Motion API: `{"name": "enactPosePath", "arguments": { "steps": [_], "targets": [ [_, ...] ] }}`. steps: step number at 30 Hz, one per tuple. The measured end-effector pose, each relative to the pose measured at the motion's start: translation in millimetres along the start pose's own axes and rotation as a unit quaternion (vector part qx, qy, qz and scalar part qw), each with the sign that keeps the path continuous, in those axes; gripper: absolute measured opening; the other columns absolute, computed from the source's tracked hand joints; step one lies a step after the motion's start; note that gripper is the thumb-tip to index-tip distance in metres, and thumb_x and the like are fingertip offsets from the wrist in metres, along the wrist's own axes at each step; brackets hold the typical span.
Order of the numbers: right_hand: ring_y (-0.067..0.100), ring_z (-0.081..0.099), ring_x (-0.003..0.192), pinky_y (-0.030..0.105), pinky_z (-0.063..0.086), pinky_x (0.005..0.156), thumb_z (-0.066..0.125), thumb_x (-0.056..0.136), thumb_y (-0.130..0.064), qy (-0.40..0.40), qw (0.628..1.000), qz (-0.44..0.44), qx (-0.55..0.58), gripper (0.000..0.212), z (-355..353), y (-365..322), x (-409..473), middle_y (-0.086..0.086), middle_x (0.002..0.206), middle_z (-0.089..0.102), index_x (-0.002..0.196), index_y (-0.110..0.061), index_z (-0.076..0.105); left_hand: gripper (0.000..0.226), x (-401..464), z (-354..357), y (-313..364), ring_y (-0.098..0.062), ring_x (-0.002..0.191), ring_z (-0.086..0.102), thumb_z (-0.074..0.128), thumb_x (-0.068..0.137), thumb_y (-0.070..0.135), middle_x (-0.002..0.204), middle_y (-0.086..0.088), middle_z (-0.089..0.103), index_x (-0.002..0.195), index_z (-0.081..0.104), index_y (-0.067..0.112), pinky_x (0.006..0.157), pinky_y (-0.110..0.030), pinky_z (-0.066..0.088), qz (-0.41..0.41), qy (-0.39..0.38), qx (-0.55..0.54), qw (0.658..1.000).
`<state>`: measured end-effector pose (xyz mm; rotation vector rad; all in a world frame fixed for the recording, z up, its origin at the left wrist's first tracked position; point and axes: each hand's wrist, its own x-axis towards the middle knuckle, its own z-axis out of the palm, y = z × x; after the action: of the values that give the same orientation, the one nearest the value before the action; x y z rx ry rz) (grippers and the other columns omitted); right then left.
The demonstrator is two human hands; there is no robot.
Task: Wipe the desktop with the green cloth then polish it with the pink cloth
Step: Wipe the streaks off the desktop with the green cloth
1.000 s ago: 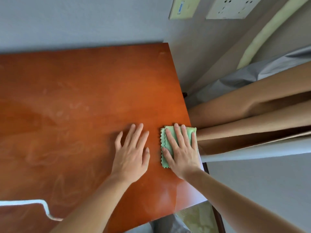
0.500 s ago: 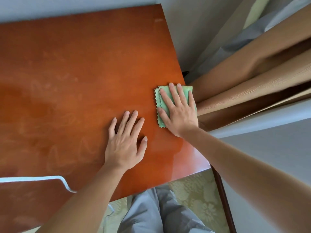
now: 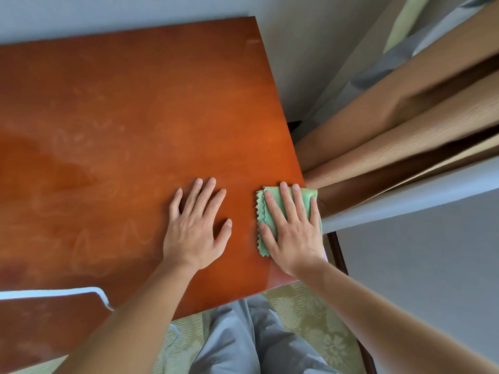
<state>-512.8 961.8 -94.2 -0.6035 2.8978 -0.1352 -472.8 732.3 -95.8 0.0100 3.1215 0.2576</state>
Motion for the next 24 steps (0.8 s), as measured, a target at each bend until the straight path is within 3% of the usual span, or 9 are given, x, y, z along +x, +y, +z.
{"name": "enactPosePath", "arguments": {
  "steps": [11, 24],
  "targets": [
    [0.028, 0.003, 0.154, 0.057, 0.011, 0.122, 0.014, 0.103, -0.061, 0.007, 1.0, -0.022, -0.016, 0.064, -10.8, 7.5, 61.8, 0.005, 0.167, 0.012, 0.159, -0.031, 0.013, 0.062, 0.8, -1.1, 0.1, -0.023, 0.155, 0.019, 0.034, 0.098, 0.053, 0.166, -0.003, 0.028, 0.152, 0.04, 0.023, 0.124, -0.054, 0.014, -0.005, -0.009, 0.003, 1.0],
    [0.029, -0.001, 0.154, 0.058, 0.01, 0.121, 0.027, 0.103, -0.057, -0.012, 1.0, -0.014, -0.002, 0.065, 5.4, 10.7, -59.5, 0.006, 0.167, 0.008, 0.16, -0.029, 0.013, 0.064, 1.3, -0.6, 0.4, -0.025, 0.155, 0.019, 0.03, 0.099, 0.055, 0.166, -0.004, 0.028, 0.152, 0.04, 0.021, 0.124, -0.054, 0.011, -0.006, -0.007, -0.001, 1.0]
  ]
}}
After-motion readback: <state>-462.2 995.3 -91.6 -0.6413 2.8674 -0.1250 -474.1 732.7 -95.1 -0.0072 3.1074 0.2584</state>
